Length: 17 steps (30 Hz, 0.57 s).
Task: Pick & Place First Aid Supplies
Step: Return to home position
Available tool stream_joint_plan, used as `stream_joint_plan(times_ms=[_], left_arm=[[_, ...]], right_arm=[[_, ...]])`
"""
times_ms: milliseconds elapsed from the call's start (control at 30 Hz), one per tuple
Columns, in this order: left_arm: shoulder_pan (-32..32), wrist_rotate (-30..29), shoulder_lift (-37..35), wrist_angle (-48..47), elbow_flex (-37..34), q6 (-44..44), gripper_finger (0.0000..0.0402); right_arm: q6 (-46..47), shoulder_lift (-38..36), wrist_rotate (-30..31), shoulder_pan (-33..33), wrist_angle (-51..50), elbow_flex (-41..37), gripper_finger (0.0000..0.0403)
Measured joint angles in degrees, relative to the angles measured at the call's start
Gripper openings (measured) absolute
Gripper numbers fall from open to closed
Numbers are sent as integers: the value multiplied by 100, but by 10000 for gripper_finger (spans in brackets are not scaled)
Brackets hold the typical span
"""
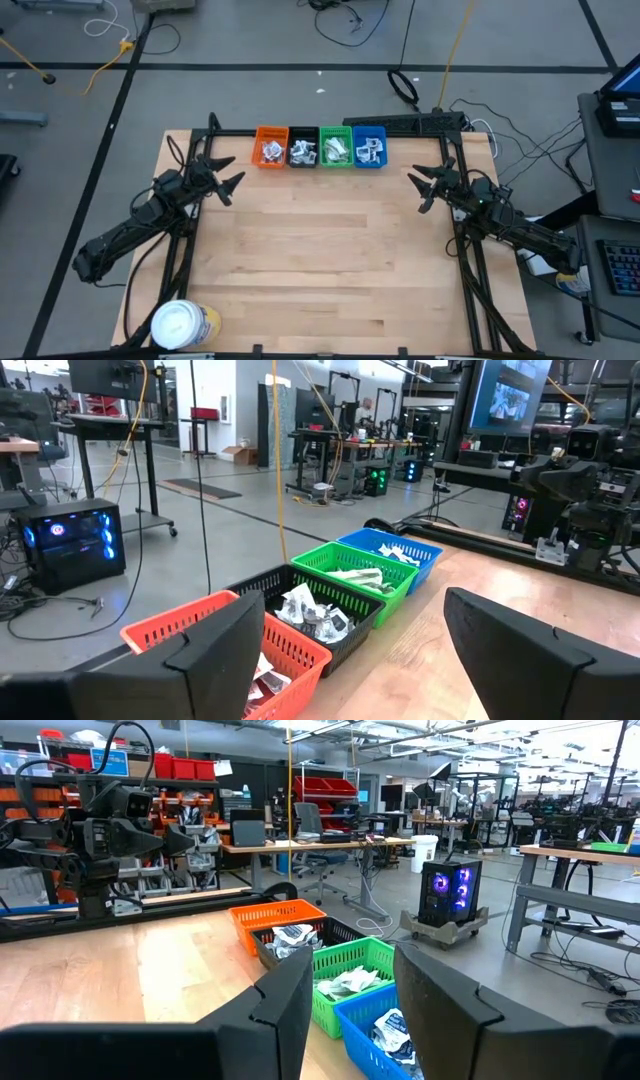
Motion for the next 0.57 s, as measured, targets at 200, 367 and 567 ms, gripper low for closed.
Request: stream_joint_plan(times_ms=[200, 367, 567], left_arm=[[0, 0, 0, 0, 0, 0, 316], [0, 0, 0, 0, 0, 0, 323], [0, 0, 0, 0, 0, 0, 324]], right_arm=[[0, 1, -1, -1, 0, 1, 139], [1, 0, -1, -1, 0, 2, 139], [0, 0, 0, -1, 0, 2, 139]])
